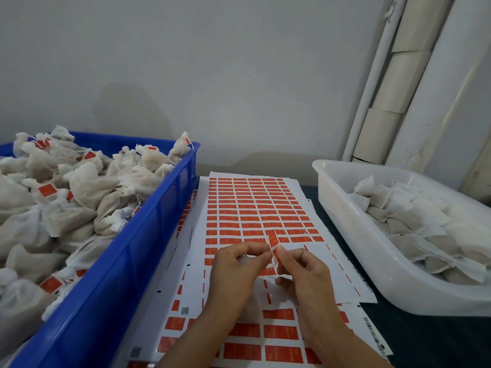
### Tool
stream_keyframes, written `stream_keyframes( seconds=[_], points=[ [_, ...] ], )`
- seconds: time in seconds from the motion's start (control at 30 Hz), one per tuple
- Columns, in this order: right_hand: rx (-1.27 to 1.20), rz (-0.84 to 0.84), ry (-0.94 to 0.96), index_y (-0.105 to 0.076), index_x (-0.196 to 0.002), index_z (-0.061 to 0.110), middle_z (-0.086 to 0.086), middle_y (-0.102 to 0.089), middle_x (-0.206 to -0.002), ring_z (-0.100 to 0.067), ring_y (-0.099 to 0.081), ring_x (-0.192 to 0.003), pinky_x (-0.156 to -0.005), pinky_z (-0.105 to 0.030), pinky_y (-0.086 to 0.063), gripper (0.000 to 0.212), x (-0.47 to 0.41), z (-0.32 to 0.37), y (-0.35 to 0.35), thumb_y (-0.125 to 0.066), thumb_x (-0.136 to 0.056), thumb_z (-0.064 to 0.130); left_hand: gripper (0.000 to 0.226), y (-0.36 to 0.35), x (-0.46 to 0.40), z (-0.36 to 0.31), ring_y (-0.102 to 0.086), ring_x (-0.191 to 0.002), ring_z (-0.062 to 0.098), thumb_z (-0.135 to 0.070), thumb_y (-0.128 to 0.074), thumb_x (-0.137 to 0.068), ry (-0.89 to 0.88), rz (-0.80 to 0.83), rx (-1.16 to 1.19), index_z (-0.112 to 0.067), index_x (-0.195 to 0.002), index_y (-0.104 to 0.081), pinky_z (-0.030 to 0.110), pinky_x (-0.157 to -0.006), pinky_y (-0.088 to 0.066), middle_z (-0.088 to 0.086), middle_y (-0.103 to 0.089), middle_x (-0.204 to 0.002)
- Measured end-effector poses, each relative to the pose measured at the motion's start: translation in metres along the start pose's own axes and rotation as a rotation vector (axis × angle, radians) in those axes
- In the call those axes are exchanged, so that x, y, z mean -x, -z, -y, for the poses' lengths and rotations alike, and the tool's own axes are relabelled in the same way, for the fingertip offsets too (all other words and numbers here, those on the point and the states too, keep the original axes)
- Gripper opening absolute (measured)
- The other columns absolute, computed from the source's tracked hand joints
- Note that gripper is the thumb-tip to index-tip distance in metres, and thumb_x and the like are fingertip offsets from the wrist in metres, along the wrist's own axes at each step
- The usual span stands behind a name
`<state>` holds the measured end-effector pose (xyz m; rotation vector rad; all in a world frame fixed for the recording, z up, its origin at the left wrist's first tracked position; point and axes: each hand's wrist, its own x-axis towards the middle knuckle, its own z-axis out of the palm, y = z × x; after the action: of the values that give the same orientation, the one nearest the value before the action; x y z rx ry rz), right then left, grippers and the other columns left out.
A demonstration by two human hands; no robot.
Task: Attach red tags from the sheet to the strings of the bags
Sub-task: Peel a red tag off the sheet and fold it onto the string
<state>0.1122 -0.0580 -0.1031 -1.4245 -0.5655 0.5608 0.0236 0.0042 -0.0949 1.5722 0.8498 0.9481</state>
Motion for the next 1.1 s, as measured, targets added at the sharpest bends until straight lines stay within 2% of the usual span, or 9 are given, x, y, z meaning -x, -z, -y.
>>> stream_keyframes(
  seconds=[0.2,0.37,0.53,0.63,0.77,0.97,1.1],
  points=[
    [0.016,-0.014,0.025,-0.064,-0.081,0.012,-0.001,-0.066,-0.075,-0.018,-0.063,-0.074,-0.065,-0.021,-0.051,0.019,-0.001,0.0,0.001,-0.062,-0.081,0.031,0.014,-0.001,0.001,-0.001,-0.055,-0.081,-0.006,-0.022,-0.068,-0.081,0.009,0.025,-0.003,-0.036,-0.082,-0.065,0.004,-0.069,-0.035,-0.027,-0.061,-0.086],
    [0.088,-0.014,0.086,-0.064,-0.08,0.014,0.0,-0.066,-0.075,-0.016,-0.063,-0.071,-0.064,-0.019,-0.052,0.016,-0.001,0.0,0.002,-0.06,-0.083,0.03,0.01,-0.001,0.001,0.0,-0.06,-0.082,-0.004,-0.034,-0.07,-0.076,-0.019,0.023,-0.016,-0.032,-0.085,-0.069,0.005,-0.065,-0.036,-0.023,-0.066,-0.084],
    [0.131,0.008,0.169,-0.061,-0.076,0.016,0.005,-0.065,-0.07,-0.011,-0.062,-0.065,-0.057,-0.011,-0.049,0.013,0.0,0.002,0.003,-0.061,-0.084,0.026,0.007,0.0,0.001,0.0,-0.061,-0.083,0.0,-0.03,-0.071,-0.077,-0.014,-0.008,-0.004,-0.03,-0.084,-0.07,0.007,-0.067,-0.038,-0.02,-0.068,-0.084],
    [0.169,-0.009,0.211,-0.06,-0.074,0.018,0.006,-0.064,-0.069,-0.012,-0.061,-0.065,-0.057,-0.008,-0.048,0.013,-0.001,0.002,0.003,-0.061,-0.084,0.026,0.009,0.0,0.001,0.0,-0.061,-0.083,0.001,-0.03,-0.071,-0.076,-0.009,-0.009,0.004,-0.028,-0.085,-0.071,0.007,-0.067,-0.038,-0.018,-0.068,-0.084],
    [0.233,-0.007,0.257,-0.061,-0.072,0.021,0.008,-0.064,-0.07,-0.012,-0.062,-0.069,-0.061,-0.012,-0.05,0.013,-0.002,0.001,0.003,-0.062,-0.084,0.027,0.006,0.0,0.0,0.001,-0.06,-0.083,0.001,-0.029,-0.071,-0.077,0.006,-0.043,0.021,-0.026,-0.082,-0.07,0.007,-0.065,-0.035,-0.016,-0.068,-0.084],
    [0.363,0.028,0.29,-0.061,-0.073,0.024,0.01,-0.065,-0.073,-0.01,-0.062,-0.071,-0.069,-0.014,-0.05,0.011,-0.006,0.003,0.008,-0.062,-0.083,0.029,0.003,0.002,-0.001,0.001,-0.058,-0.081,-0.002,-0.029,-0.072,-0.076,0.048,-0.072,0.04,-0.028,-0.078,-0.07,0.008,-0.062,-0.032,-0.022,-0.067,-0.081],
    [0.441,0.061,0.282,-0.061,-0.074,0.025,0.01,-0.064,-0.073,-0.009,-0.062,-0.067,-0.062,-0.01,-0.048,0.013,-0.009,0.007,0.013,-0.059,-0.086,0.029,0.003,0.002,-0.001,0.0,-0.057,-0.081,-0.004,-0.029,-0.074,-0.075,0.06,-0.058,0.044,-0.029,-0.076,-0.07,0.008,-0.062,-0.031,-0.023,-0.066,-0.08]
  ],
)
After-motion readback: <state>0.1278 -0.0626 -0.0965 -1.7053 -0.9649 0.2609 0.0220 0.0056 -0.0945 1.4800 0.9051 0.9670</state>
